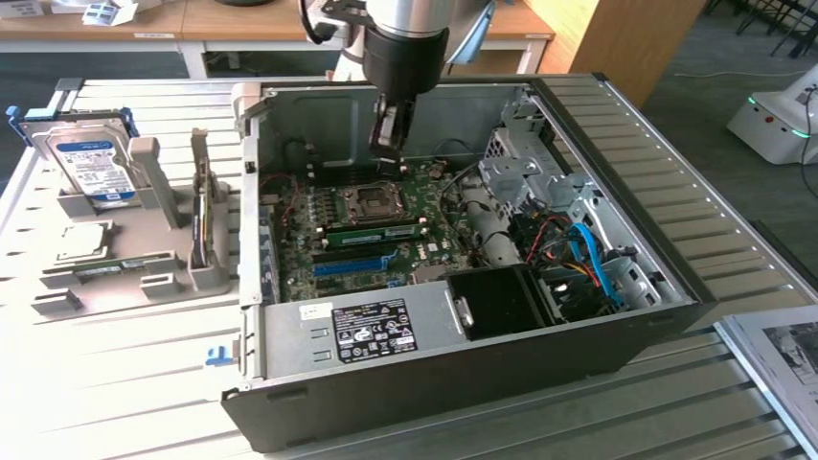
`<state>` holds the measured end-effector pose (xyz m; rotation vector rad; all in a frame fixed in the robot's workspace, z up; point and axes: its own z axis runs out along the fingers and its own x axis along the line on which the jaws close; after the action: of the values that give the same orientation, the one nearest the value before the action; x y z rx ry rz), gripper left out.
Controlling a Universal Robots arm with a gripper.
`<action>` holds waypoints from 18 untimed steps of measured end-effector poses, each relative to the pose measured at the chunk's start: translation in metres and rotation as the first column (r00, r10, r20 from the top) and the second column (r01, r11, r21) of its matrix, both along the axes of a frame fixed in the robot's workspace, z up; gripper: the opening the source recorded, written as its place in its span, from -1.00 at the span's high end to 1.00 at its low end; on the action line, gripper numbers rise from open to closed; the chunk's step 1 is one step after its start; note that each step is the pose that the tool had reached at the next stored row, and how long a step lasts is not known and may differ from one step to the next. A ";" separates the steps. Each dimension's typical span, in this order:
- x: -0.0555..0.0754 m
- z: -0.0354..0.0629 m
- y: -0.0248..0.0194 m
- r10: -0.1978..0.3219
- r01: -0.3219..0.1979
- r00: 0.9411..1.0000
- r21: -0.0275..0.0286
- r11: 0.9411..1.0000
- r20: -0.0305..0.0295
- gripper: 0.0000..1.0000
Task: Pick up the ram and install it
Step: 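Press down the ram until it locks into place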
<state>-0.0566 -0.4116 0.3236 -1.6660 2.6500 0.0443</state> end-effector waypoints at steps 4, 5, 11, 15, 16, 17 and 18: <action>0.000 -0.0001 0.0000 -0.072 0.072 0.997 0.000 0.997 0.000 0.80; 0.000 -0.0002 0.0000 -0.091 0.091 0.996 0.000 0.996 0.000 0.80; 0.000 -0.0004 0.0000 -0.198 0.198 0.980 0.000 0.980 0.000 0.80; 0.000 -0.0005 0.0000 -0.269 0.269 0.963 0.000 0.963 0.000 0.80; 0.000 -0.0005 0.0000 -0.286 0.286 0.958 0.000 0.958 0.000 0.80; 0.000 -0.0006 0.0000 -0.303 0.303 0.953 0.000 0.953 0.000 0.80; 0.000 -0.0006 0.0000 -0.321 0.321 0.947 0.000 0.947 0.000 0.80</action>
<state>-0.0566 -0.4116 0.3230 -1.2108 2.8819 0.0407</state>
